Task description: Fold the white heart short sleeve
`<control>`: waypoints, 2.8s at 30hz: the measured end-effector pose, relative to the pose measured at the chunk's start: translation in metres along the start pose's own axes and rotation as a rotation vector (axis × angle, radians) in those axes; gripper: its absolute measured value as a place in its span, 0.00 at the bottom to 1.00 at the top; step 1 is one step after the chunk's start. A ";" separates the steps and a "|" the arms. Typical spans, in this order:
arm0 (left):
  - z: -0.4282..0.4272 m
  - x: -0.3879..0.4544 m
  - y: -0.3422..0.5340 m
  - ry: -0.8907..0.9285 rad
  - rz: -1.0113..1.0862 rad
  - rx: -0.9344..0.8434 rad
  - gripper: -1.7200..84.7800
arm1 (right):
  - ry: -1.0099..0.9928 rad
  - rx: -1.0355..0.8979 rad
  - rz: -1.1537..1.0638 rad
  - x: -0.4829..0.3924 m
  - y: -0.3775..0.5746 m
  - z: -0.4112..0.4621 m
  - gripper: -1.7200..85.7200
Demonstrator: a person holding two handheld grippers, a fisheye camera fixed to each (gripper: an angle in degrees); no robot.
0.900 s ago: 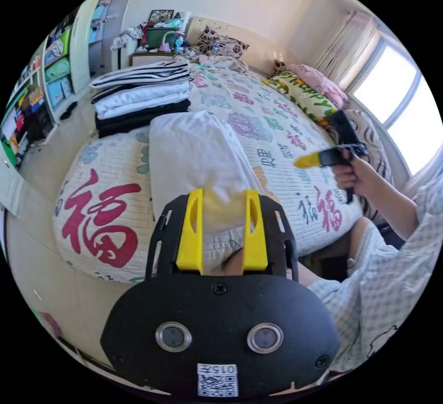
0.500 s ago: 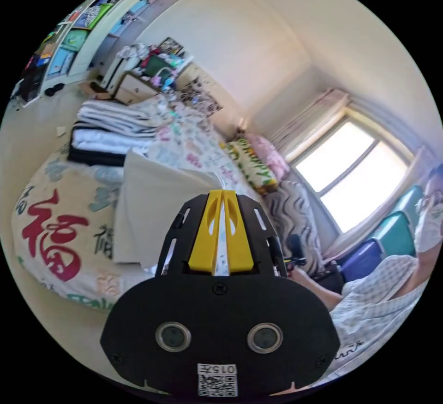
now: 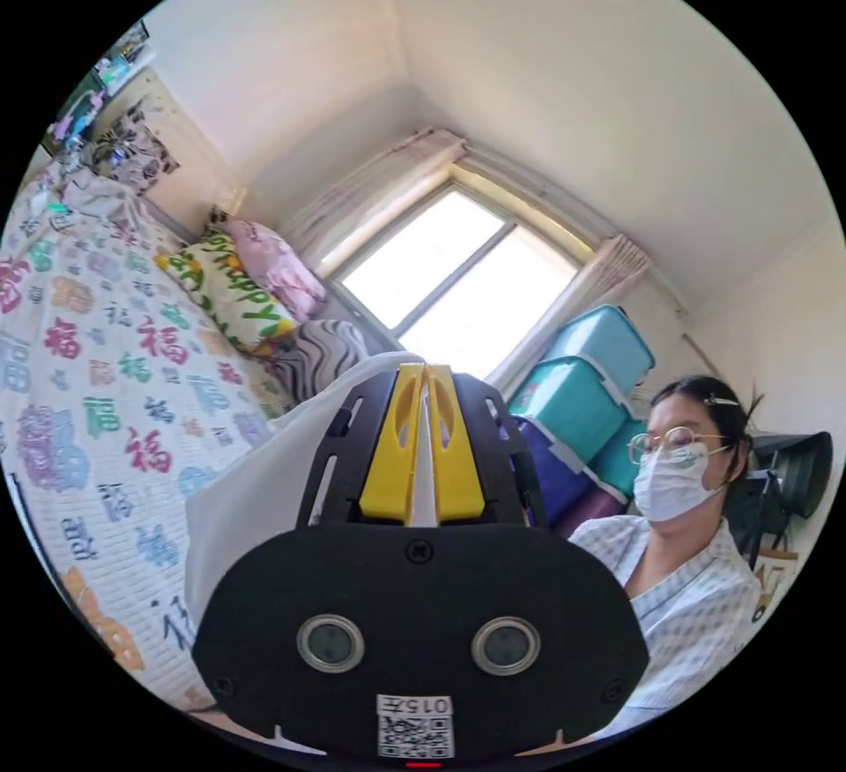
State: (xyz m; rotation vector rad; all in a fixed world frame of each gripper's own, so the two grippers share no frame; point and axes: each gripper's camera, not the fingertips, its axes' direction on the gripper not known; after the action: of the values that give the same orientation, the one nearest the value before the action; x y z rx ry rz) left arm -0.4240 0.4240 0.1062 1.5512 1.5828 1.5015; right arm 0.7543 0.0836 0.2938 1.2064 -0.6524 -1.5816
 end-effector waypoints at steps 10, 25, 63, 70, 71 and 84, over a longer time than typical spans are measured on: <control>-0.075 -0.204 0.107 -0.329 -0.421 0.245 0.05 | 0.453 0.046 0.203 0.042 0.003 -0.180 0.20; 0.144 -0.364 0.244 -0.447 -0.773 -0.307 0.18 | 0.450 -0.377 0.331 0.104 -0.030 -0.096 0.19; -0.062 -0.233 0.145 -0.816 -0.321 -0.338 0.01 | 0.381 -0.542 0.054 -0.068 -0.307 0.020 0.02; -0.035 -0.123 0.152 -0.799 -0.088 -0.279 0.02 | 0.538 -0.353 -0.022 -0.207 -0.324 -0.148 0.02; -0.031 -0.104 0.153 -0.796 -0.046 -0.264 0.02 | 0.566 -0.330 -0.033 -0.230 -0.324 -0.168 0.02; -0.011 -0.016 0.141 -0.711 0.142 -0.204 0.01 | 0.668 -0.137 -0.059 -0.362 -0.339 -0.270 0.02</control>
State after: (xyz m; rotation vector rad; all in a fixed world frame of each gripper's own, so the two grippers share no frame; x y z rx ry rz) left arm -0.3738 0.3730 0.2290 1.8217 0.9018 0.9600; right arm 0.8732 0.5772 0.0473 1.5431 -0.0750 -1.1376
